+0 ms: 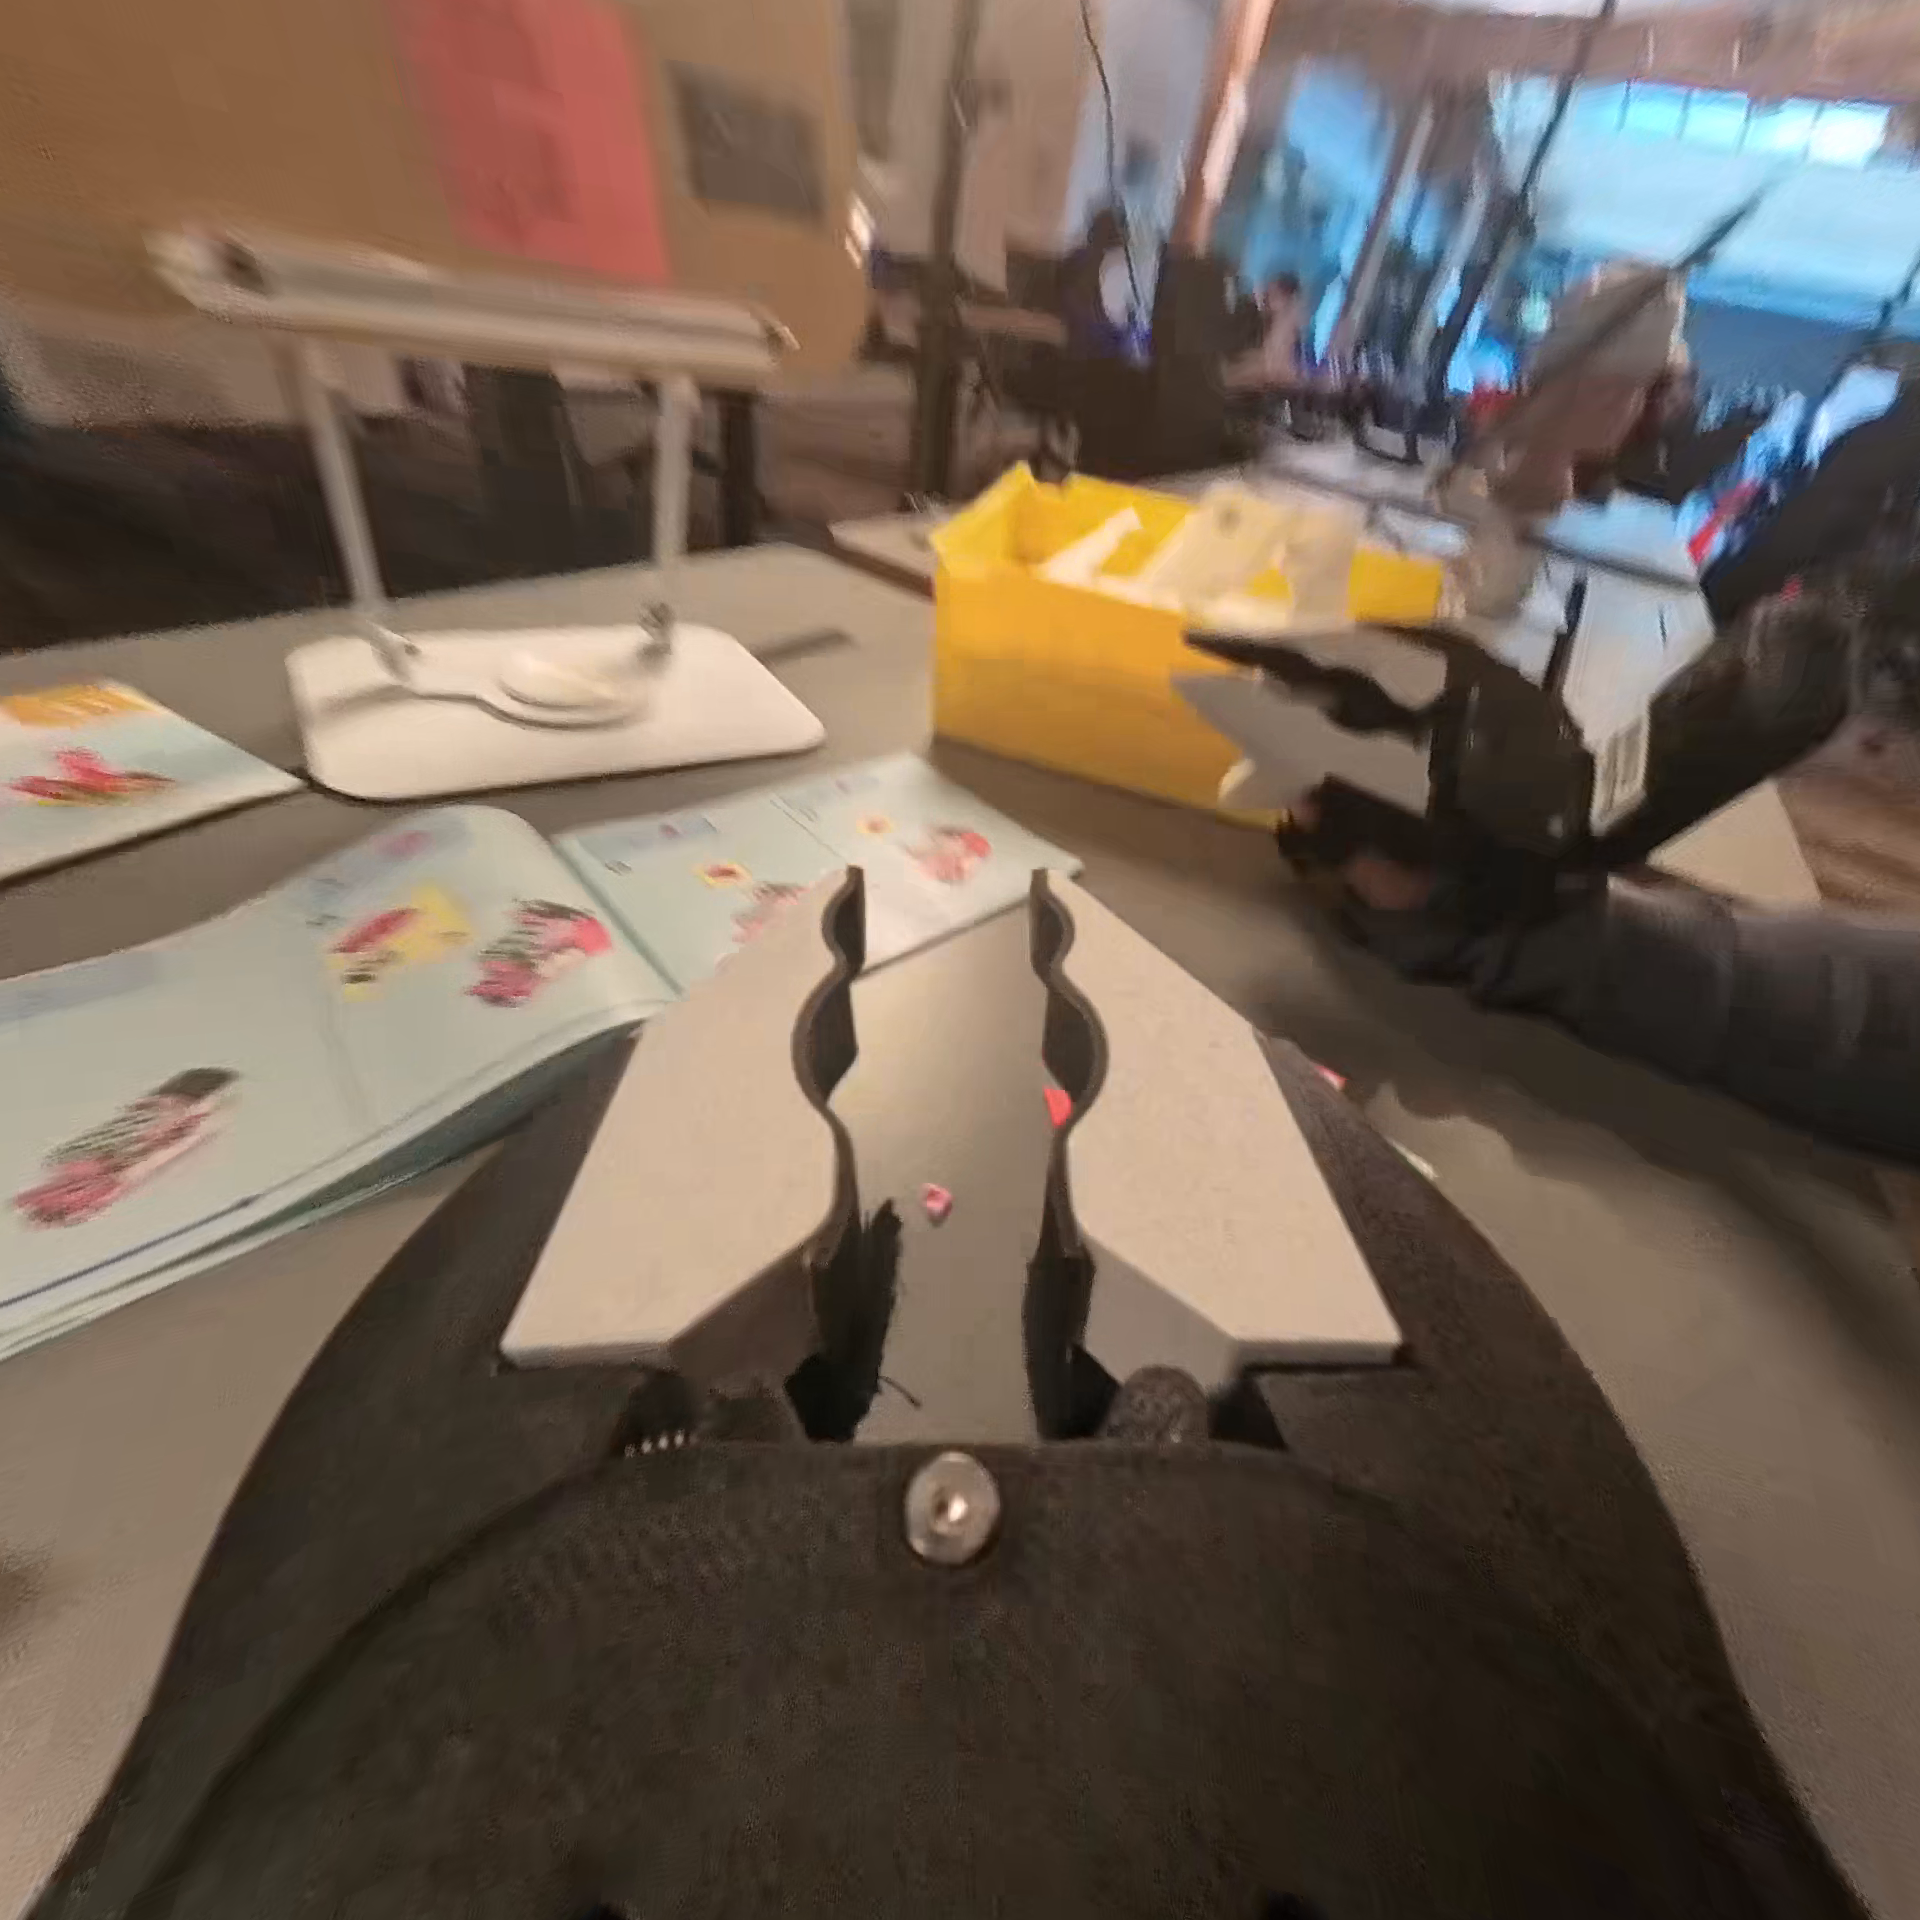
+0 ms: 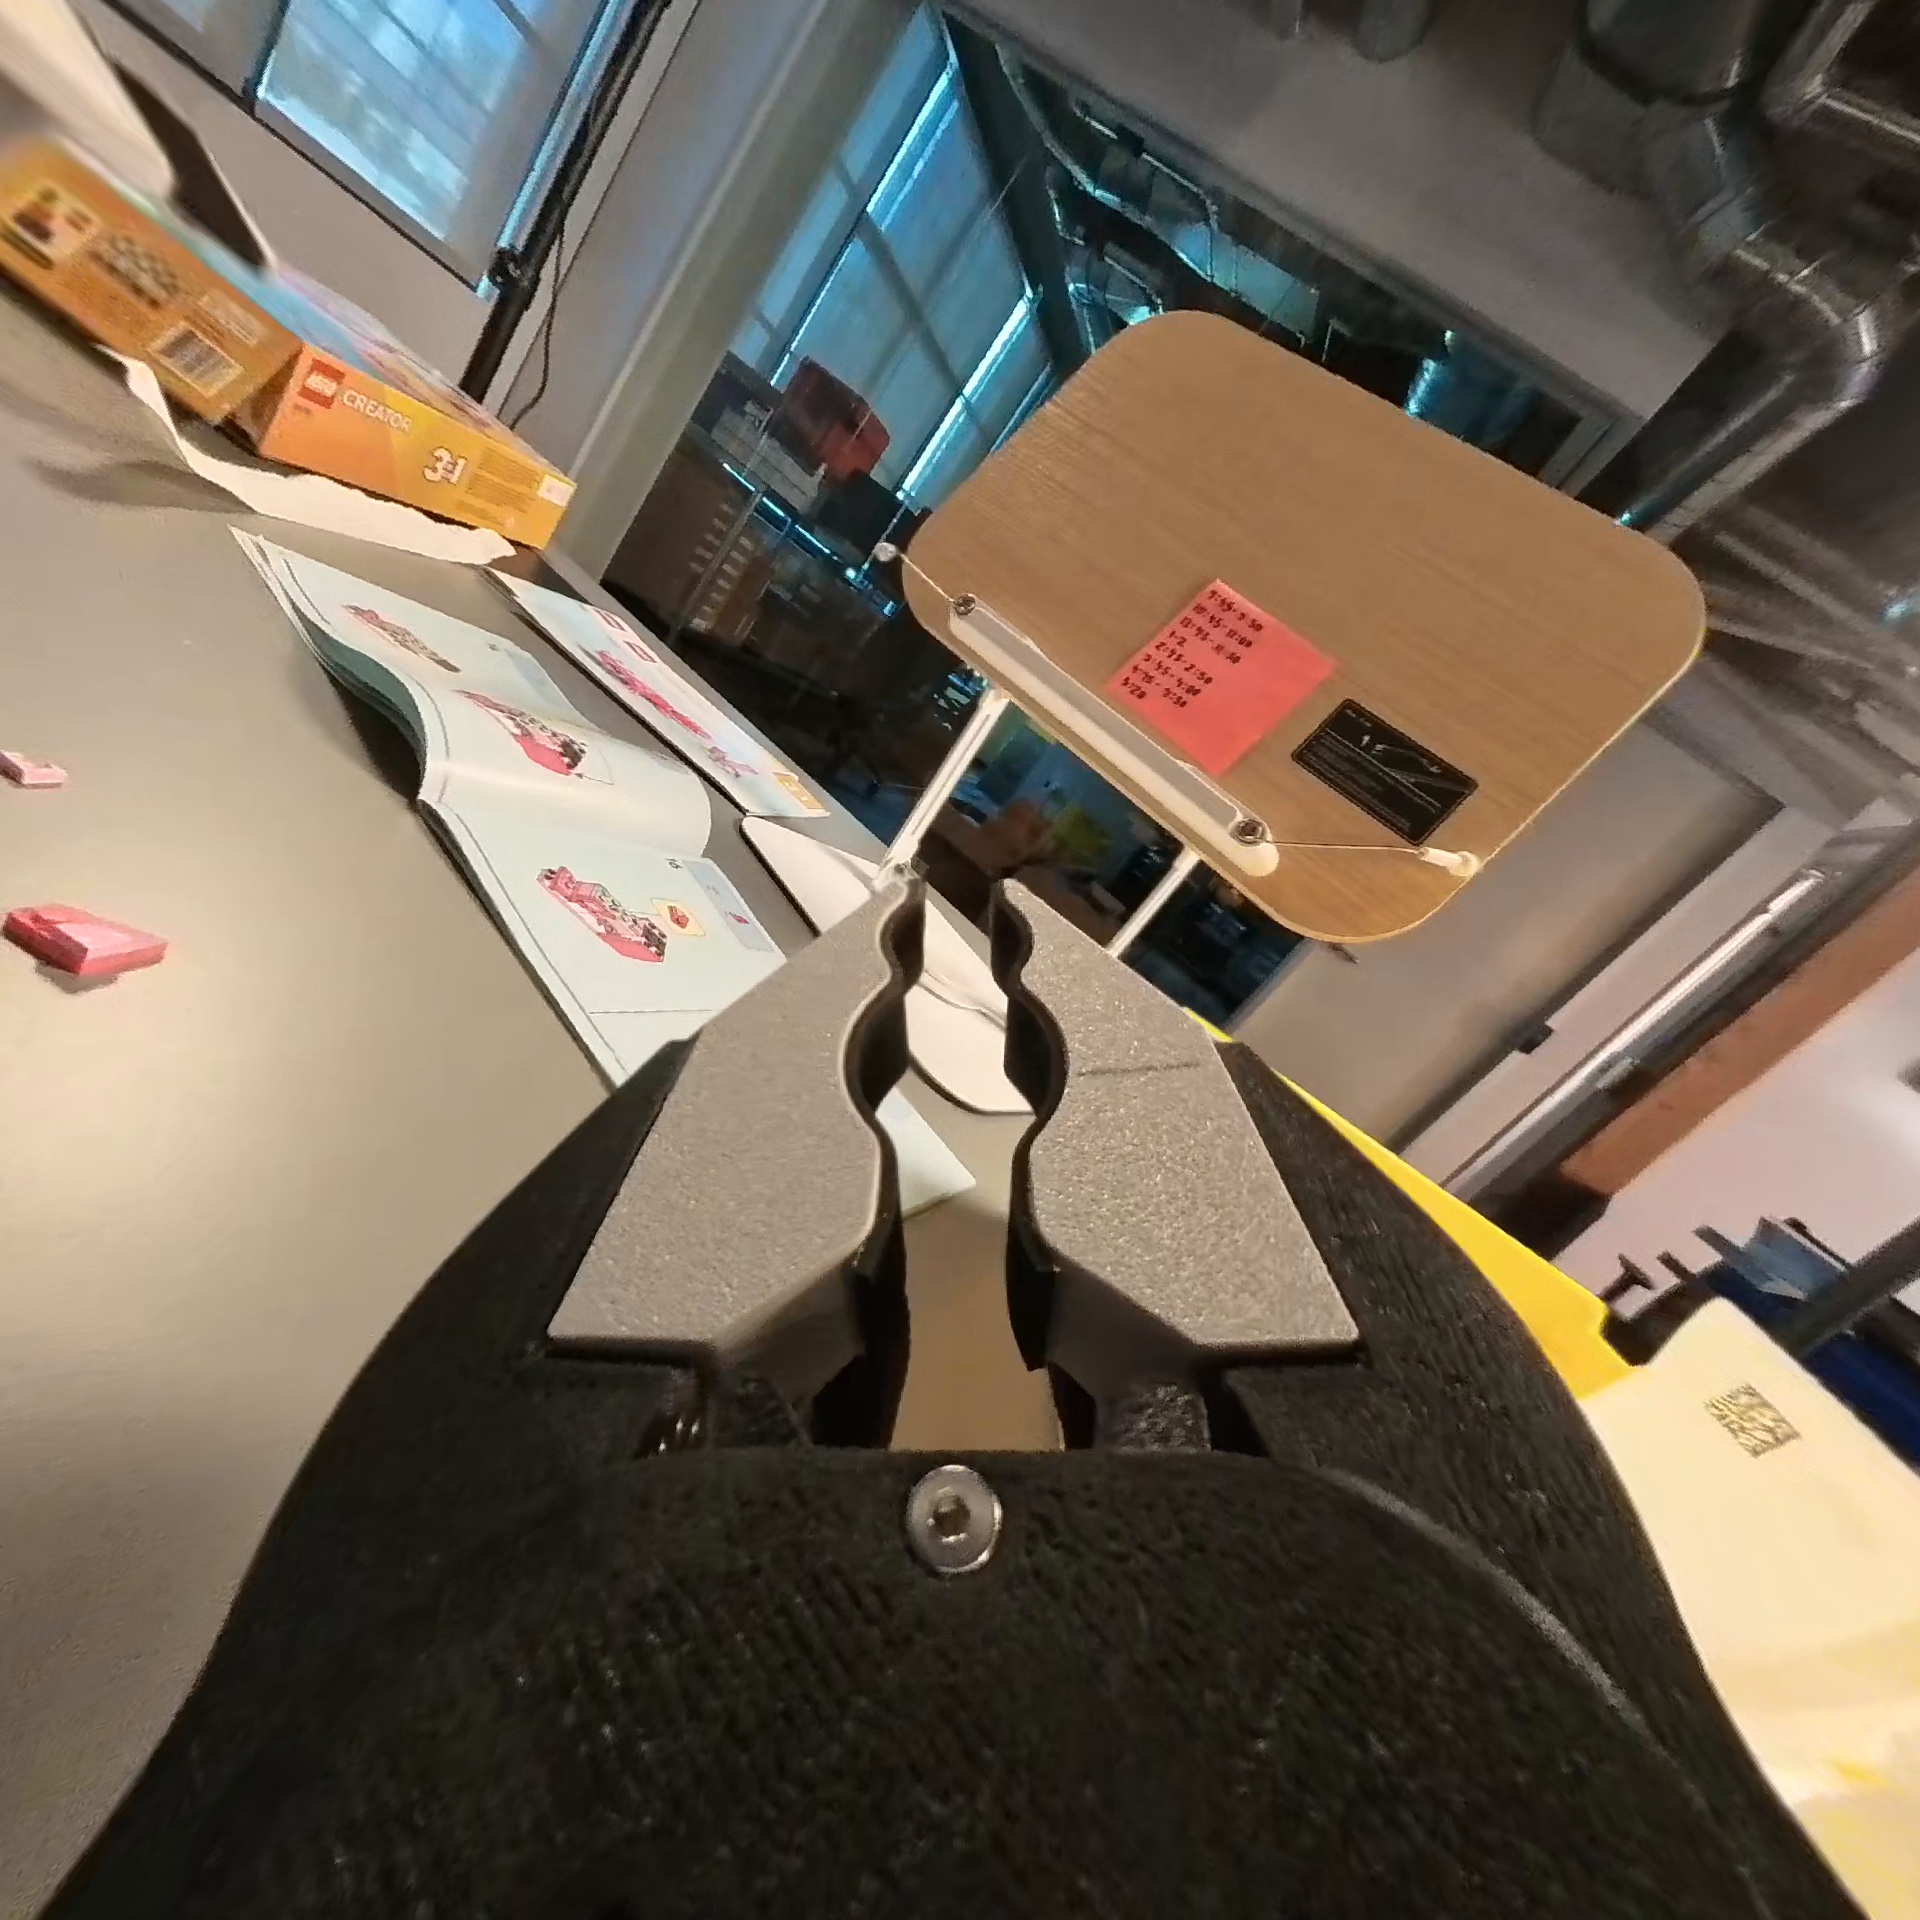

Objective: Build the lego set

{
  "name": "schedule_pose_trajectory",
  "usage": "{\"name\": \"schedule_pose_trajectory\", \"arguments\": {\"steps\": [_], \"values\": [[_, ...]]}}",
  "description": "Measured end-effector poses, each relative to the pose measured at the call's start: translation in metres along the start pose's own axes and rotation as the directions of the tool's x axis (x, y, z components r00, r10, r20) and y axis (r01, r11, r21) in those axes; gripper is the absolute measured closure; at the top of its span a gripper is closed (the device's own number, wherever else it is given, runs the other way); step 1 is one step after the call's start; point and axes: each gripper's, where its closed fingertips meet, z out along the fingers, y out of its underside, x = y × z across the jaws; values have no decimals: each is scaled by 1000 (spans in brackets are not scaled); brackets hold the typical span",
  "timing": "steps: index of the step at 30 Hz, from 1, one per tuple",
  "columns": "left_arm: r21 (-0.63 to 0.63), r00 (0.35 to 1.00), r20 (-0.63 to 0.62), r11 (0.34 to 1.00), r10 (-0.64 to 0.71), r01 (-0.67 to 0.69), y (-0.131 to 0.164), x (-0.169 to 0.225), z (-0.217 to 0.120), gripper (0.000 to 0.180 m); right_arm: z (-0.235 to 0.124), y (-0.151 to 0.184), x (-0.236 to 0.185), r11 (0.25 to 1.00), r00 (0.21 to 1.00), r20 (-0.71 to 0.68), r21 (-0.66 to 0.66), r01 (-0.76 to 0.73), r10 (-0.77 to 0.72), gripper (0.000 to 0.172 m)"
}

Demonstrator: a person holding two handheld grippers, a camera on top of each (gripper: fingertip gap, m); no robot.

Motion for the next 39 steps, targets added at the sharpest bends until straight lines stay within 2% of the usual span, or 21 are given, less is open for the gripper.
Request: {"name": "schedule_pose_trajectory", "arguments": {"steps": [2,5,8,13,19,22,39], "values": [[86,998,49,996,-27,23,-10,-16,-20,150,1,1,4,1000,999,-34,-10,30,-30,162],[149,992,122,989,-33,14,-10,-35,-39,149,3,9,8,996,996,-71,-61,58,-62,167],[190,985,172,981,-7,-27,-11,-45,-45,149,6,16,11,988,988,-98,-111,105,-116,172],[221,978,192,968,77,-119,-14,-38,-42,150,7,24,24,966,961,-194,-203,159,-199,172],[219,954,220,942,206,-254,-12,-26,-38,156,8,12,21,980,968,-189,-138,142,-167,172],[214,942,242,934,233,-286,-10,-27,-38,159,7,7,22,994,980,-179,-90,68,-83,172],[235,969,212,955,130,-180,-5,-36,-37,162,11,17,17,992,988,-142,-120,37,-54,172]]}}
